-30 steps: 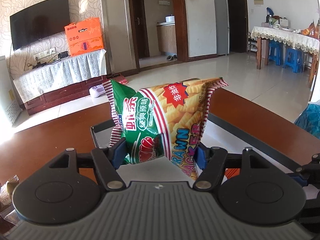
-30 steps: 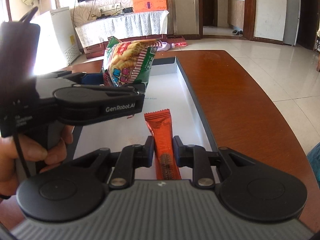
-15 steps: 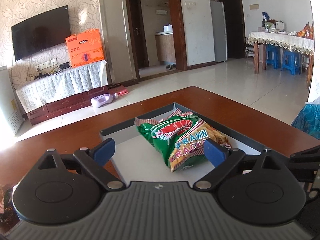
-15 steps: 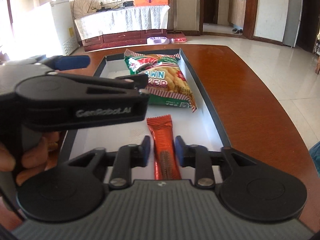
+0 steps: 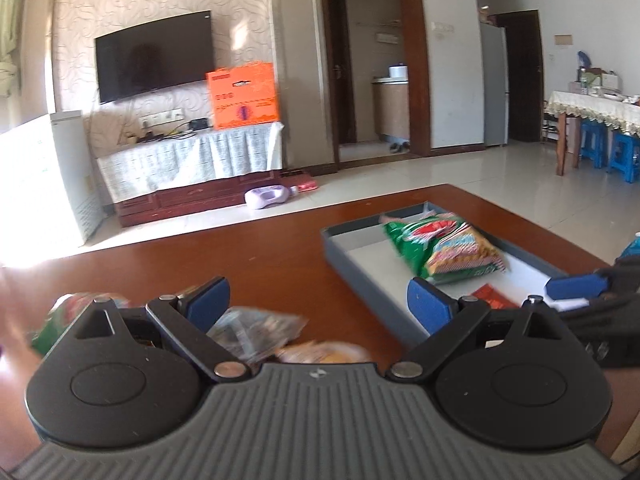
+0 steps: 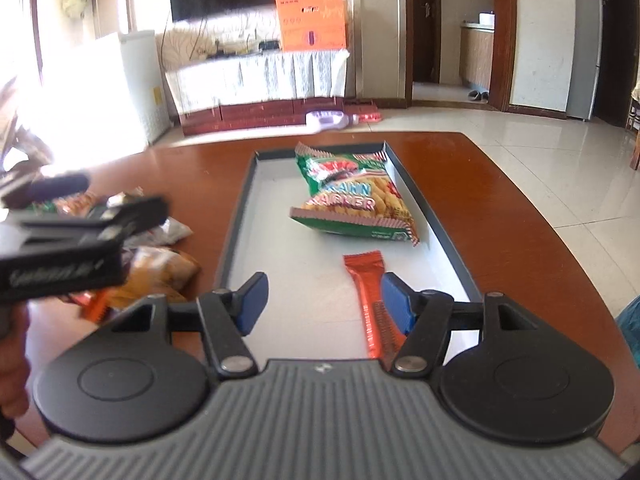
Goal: Organize snacks
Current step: 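Reach the left tool to the orange square packet while the right tool reaches the yellow bread bag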
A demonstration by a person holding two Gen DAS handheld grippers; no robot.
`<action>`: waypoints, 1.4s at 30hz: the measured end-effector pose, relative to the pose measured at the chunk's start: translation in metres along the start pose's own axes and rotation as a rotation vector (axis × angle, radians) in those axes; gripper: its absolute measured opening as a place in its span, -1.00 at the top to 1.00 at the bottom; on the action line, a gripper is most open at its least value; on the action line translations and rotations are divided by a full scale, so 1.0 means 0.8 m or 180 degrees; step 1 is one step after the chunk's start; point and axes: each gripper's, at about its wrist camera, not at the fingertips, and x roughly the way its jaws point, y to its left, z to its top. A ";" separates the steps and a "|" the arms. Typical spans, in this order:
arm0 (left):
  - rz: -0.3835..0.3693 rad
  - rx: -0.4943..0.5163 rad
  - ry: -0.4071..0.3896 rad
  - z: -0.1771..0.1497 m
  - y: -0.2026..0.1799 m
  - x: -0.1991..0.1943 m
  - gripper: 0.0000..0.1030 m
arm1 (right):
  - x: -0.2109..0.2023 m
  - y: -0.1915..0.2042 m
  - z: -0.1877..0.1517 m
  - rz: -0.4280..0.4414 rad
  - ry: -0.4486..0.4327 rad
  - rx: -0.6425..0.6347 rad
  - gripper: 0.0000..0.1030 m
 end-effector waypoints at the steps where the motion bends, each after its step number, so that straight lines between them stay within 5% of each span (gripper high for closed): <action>1: 0.0039 -0.0026 0.0012 -0.004 0.008 -0.010 -0.89 | -0.007 0.004 -0.002 0.0008 -0.0033 0.0011 -0.26; 5: 0.0134 -0.0186 0.0084 -0.028 0.045 -0.050 -0.89 | -0.031 0.025 -0.014 0.0095 -0.0139 -0.0026 -0.27; 10: 0.0268 -0.0003 0.0255 -0.072 0.080 -0.074 -0.88 | -0.038 0.046 -0.014 0.0289 -0.0210 -0.0071 -0.27; 18: 0.0167 0.0072 0.0416 -0.088 0.097 -0.048 -0.86 | -0.030 0.064 -0.007 0.0409 -0.0206 -0.0053 -0.27; 25: 0.0106 -0.0106 0.0779 -0.087 0.099 0.001 -0.16 | -0.028 0.064 -0.008 0.0413 -0.0188 -0.0108 -0.27; 32: 0.0023 -0.0348 0.0866 -0.081 0.109 0.013 -0.22 | -0.021 0.080 -0.003 0.0519 -0.0178 -0.0131 -0.27; 36: 0.0021 -0.0305 0.0849 -0.082 0.106 0.013 0.04 | 0.002 0.102 0.009 0.0574 -0.0070 -0.0189 -0.27; 42: 0.0029 -0.0415 0.0862 -0.088 0.120 0.002 0.11 | 0.045 0.144 0.009 0.0547 0.0213 -0.0426 -0.27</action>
